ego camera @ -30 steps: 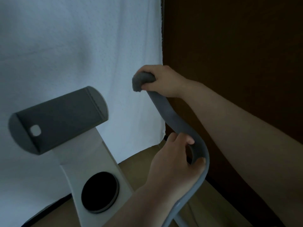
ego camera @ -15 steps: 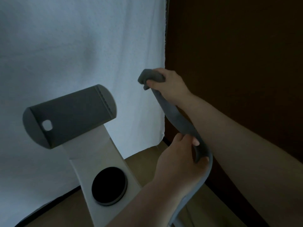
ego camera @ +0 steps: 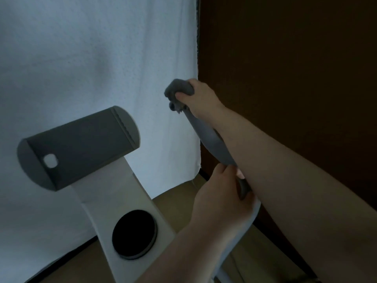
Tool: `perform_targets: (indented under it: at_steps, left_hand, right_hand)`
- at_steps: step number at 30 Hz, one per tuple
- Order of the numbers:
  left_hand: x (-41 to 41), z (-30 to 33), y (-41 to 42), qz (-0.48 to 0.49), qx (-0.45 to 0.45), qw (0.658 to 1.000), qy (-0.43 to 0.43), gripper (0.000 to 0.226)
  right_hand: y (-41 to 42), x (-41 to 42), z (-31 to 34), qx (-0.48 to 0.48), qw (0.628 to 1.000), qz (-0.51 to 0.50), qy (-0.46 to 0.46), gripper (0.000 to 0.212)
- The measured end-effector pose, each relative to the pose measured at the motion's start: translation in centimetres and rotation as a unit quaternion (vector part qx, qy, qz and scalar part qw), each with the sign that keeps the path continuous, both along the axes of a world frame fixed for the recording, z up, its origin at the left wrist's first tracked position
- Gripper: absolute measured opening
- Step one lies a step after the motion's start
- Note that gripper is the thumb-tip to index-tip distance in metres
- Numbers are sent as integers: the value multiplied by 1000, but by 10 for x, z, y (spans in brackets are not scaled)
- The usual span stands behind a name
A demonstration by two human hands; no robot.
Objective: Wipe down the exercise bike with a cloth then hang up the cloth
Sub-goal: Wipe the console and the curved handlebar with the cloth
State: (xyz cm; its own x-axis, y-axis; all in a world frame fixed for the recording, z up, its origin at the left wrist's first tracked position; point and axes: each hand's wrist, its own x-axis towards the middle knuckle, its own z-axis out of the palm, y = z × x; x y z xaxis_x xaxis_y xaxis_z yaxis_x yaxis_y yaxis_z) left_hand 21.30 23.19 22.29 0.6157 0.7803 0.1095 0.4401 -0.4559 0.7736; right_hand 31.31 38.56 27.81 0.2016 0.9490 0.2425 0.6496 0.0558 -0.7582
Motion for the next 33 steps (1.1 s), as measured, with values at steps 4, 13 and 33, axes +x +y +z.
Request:
perform_targets:
  at_steps: [4,13,33]
  left_hand:
    - [1,-9,4,-3,13,1000,-4,20]
    - [3,-10,5,0,26,1000,-14,22]
    - [2,-15,9,-8,18,999,-27,26]
  right_hand:
    - [-24,16,-17,48,999,-24,-10,31]
    - [-37,20,-19,54,998,-25,-10,35]
    - [-63,32,-41,-8,998,-50,21,34]
